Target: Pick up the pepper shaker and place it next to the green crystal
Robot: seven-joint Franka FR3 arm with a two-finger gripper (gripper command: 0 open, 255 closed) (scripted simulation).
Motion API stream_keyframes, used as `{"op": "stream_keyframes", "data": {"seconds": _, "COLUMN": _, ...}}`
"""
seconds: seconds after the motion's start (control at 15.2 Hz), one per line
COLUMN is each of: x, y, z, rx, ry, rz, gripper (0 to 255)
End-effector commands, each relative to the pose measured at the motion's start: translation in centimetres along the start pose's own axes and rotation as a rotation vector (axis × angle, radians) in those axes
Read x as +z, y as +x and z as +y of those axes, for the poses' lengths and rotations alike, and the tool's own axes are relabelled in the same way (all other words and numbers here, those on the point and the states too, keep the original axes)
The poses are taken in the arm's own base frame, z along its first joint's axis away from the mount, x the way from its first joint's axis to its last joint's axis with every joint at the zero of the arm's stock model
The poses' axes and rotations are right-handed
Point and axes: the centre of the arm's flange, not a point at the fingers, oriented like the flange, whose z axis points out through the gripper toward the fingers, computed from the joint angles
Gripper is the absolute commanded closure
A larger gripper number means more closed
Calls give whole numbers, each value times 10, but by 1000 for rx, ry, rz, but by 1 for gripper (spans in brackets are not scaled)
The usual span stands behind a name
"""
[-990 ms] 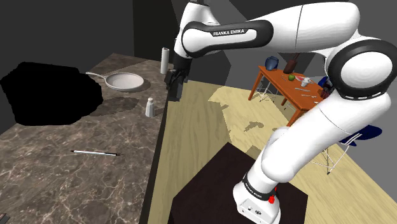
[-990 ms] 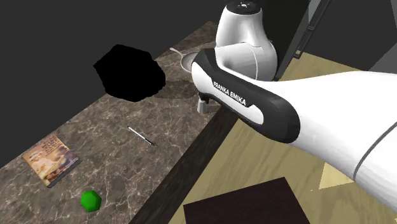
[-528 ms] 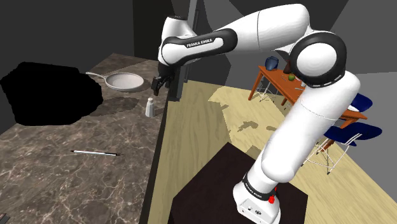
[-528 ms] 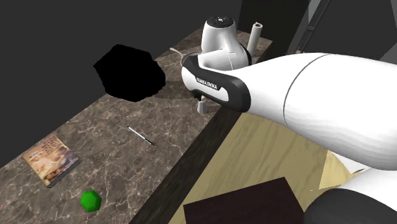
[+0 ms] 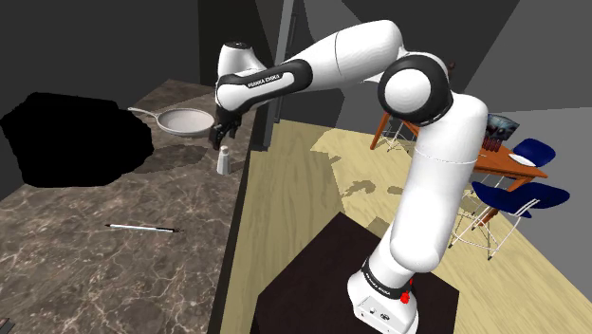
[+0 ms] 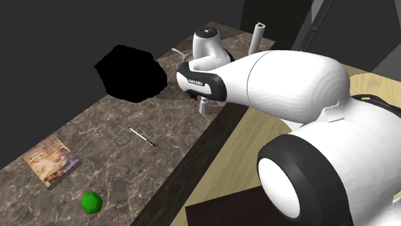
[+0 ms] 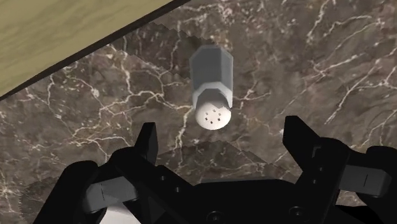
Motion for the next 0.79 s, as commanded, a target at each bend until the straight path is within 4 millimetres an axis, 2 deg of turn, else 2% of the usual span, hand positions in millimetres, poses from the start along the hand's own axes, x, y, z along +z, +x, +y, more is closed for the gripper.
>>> {"op": "stream_keyframes", "data": {"seconds": 0.0, "x": 11, "y": 4, "z": 0, "rx": -3, "ry": -1, "rz": 0, "gripper": 0}}
{"op": "stream_keyframes", "data": {"seconds": 0.33, "x": 41, "y": 4, "z": 0, "rx": -3, "ry": -1, "rz": 0, "gripper": 0}}
{"op": "stream_keyframes", "data": {"seconds": 0.73, "x": 41, "y": 4, "z": 0, "rx": -3, "ry": -1, "rz": 0, "gripper": 0}}
